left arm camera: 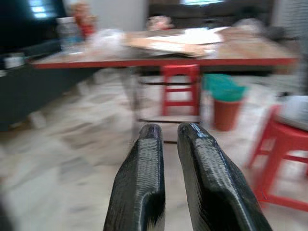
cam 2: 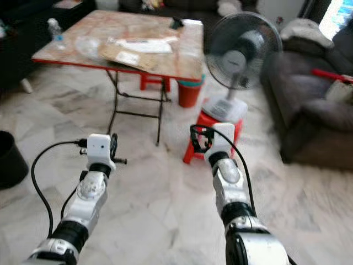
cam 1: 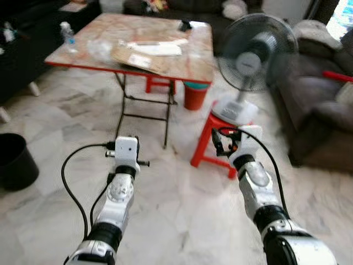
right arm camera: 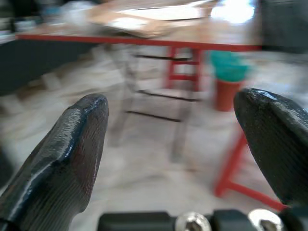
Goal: Picking trash to rubbish bin
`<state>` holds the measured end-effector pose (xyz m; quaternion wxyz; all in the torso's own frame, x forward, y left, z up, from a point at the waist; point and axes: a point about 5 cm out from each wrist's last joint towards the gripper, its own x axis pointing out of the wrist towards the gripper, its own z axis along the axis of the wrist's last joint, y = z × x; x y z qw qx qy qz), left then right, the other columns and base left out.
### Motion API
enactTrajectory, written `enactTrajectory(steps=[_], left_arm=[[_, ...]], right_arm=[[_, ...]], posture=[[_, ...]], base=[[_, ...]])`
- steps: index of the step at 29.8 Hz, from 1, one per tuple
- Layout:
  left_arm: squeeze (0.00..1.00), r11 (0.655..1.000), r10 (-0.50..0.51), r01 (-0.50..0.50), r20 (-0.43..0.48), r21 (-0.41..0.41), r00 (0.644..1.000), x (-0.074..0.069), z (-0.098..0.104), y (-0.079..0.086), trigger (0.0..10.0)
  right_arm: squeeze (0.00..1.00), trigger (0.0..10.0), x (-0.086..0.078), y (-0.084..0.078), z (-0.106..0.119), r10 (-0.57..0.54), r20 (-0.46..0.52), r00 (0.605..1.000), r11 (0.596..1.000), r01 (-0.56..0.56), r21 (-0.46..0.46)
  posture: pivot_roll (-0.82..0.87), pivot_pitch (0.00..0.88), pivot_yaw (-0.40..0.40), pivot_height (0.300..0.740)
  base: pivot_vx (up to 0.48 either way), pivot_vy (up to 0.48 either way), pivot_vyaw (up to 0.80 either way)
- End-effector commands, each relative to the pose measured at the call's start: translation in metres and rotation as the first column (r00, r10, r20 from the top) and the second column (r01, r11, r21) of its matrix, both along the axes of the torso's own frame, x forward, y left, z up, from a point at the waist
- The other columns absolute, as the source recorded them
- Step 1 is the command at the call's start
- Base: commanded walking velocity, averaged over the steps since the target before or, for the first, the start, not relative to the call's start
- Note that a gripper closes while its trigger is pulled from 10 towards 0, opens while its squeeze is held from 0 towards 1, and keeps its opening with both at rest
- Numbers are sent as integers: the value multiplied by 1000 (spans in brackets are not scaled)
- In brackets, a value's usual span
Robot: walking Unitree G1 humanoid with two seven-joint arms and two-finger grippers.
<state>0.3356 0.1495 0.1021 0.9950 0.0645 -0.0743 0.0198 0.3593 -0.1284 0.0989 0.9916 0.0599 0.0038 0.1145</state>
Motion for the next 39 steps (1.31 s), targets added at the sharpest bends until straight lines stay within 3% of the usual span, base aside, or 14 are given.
enactTrajectory(steps=[1,10,17,32,33,34,39], left_arm=[[0,1000,7,-6,5,-14,1000,0,1,-1,10000],[0,1000,4,-4,15,-18,1000,2,4,-2,10000],[0,1000,12,-11,22,-29,1000,2,6,-1,10000],[0,999,18,-16,30,-42,999,6,11,1,10000],[569,999,16,-14,36,-39,999,6,12,1,10000],[1000,999,17,-16,39,-35,999,6,12,2,10000],[1000,999,26,-25,36,-37,999,5,11,5,10000]], right_arm=[[0,10000,2,1,4,17,15,1000,1000,-16,-20],[0,10000,1,7,5,38,19,999,999,-38,-24],[0,10000,2,4,4,32,6,999,999,-32,7],[0,10000,5,10,9,55,21,998,998,-55,-18],[0,10000,5,10,9,54,21,998,998,-53,-15],[0,10000,5,9,10,50,20,999,999,-49,-12],[0,10000,6,9,10,46,19,999,999,-46,-8]], posture=[[4,0,-88,740],[4,0,-89,740],[5,0,-93,740],[6,0,-101,740],[7,0,-101,740],[7,0,-100,740],[9,0,-100,740]], base=[[277,0,800],[277,0,800],[288,0,0],[317,0,0],[349,0,0],[412,0,0],[412,0,0]])
